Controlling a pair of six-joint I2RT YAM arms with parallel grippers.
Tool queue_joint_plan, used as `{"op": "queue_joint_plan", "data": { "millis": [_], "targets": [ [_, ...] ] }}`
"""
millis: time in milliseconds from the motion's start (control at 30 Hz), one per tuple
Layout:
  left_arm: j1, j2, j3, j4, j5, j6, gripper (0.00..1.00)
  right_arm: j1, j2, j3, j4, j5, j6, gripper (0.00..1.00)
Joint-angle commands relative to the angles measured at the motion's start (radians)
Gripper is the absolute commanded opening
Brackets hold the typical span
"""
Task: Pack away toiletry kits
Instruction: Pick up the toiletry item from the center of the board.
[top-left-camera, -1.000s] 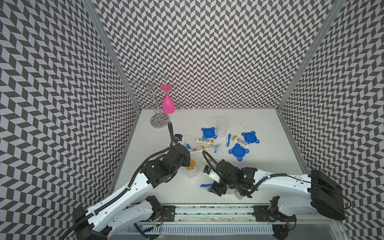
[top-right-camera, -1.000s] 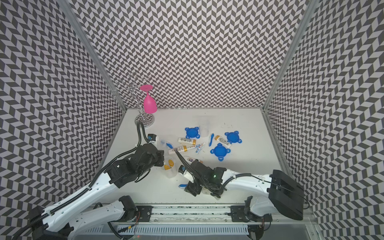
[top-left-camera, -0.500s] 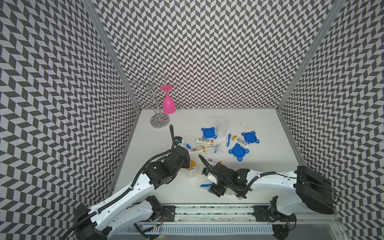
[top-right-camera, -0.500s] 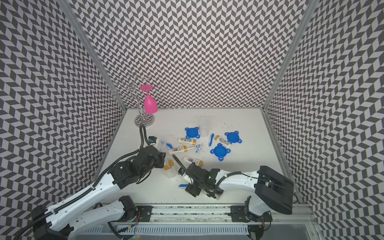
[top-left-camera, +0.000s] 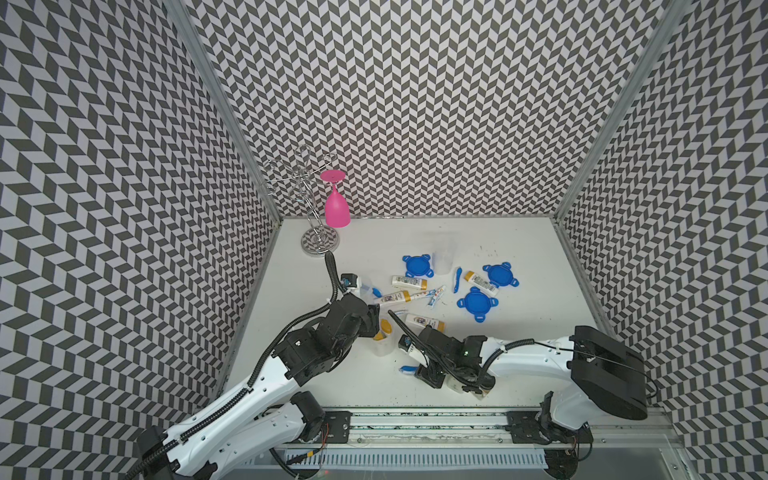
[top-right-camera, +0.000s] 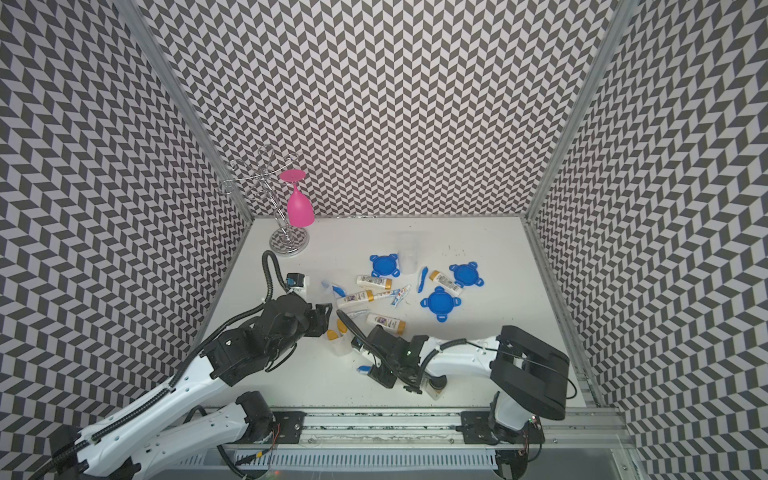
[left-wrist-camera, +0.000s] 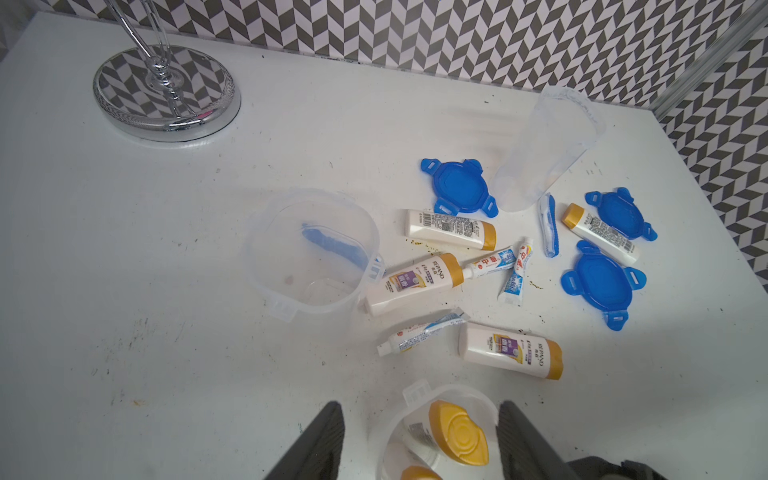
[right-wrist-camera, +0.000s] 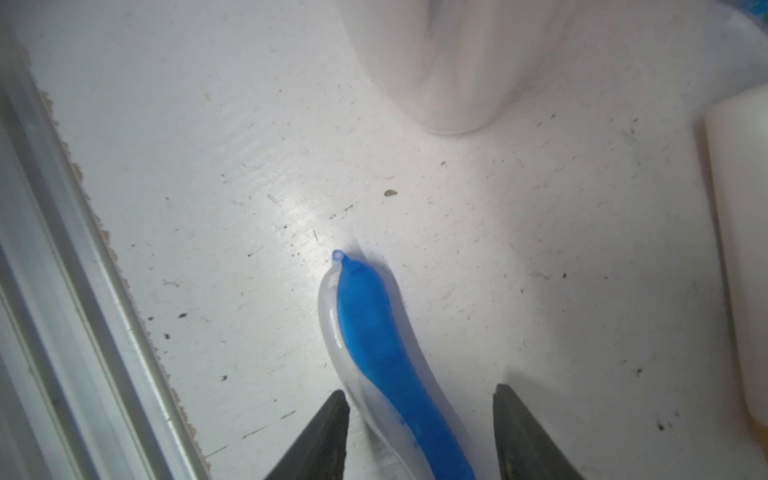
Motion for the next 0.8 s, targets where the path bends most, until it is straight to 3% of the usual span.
{"op": "queue_joint_plan", "data": {
  "millis": [0, 300, 533, 767],
  "targets": [
    [0.014, -0.022, -0.005, -0.017, 0.004, -0.032, 0.61, 0.007, 0.008, 0.006, 0.006, 0.01, -0.009, 0.55],
    [0.095, -0.073, 0.013, -0.025, 0.052, -0.018, 0.62, 0.011, 0.071, 0.025, -0.02, 0.017, -0.002, 0.52],
    [0.149, -0.096, 0.023, -0.033, 0.079, 0.007, 0.62, 0.01, 0.132, 0.077, -0.034, 0.049, 0.032, 0.4],
    [0.165, -0.098, 0.026, -0.033, 0.092, 0.026, 0.62, -0.004, 0.119, 0.066, -0.015, 0.051, 0.077, 0.2]
  ]
}}
